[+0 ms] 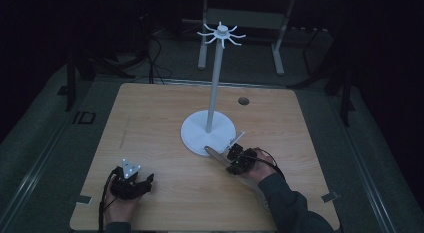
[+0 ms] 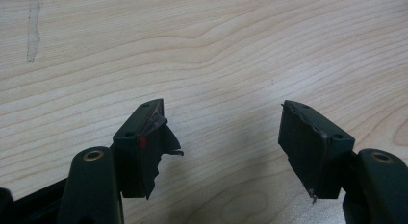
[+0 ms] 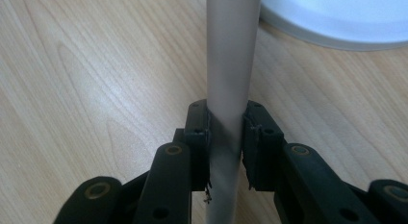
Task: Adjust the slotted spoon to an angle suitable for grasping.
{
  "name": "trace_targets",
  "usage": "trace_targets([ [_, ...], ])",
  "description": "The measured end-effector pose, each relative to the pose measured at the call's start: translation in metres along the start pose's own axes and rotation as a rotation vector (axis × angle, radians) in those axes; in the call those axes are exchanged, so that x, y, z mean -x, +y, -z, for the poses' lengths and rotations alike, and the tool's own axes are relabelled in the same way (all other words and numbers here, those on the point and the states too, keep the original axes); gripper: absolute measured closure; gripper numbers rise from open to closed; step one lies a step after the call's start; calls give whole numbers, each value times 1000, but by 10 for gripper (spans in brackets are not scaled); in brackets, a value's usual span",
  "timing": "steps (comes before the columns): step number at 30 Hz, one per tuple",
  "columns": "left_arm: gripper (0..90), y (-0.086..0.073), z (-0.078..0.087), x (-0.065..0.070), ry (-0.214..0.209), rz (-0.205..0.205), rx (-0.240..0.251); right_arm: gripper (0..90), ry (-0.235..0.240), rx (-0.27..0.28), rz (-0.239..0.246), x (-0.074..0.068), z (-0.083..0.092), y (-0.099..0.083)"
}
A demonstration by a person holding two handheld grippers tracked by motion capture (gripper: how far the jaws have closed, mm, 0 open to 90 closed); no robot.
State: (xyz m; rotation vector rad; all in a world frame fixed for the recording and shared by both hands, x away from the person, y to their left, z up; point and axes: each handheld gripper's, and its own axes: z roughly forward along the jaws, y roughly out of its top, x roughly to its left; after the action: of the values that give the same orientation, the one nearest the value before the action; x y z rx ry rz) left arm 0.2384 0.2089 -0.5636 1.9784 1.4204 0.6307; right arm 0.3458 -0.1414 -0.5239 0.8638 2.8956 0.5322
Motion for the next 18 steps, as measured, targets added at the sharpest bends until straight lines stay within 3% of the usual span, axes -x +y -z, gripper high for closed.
trace_targets([
  [18, 340, 0, 0, 0, 0, -1, 1, 741, -30, 144, -79, 11, 22, -7],
])
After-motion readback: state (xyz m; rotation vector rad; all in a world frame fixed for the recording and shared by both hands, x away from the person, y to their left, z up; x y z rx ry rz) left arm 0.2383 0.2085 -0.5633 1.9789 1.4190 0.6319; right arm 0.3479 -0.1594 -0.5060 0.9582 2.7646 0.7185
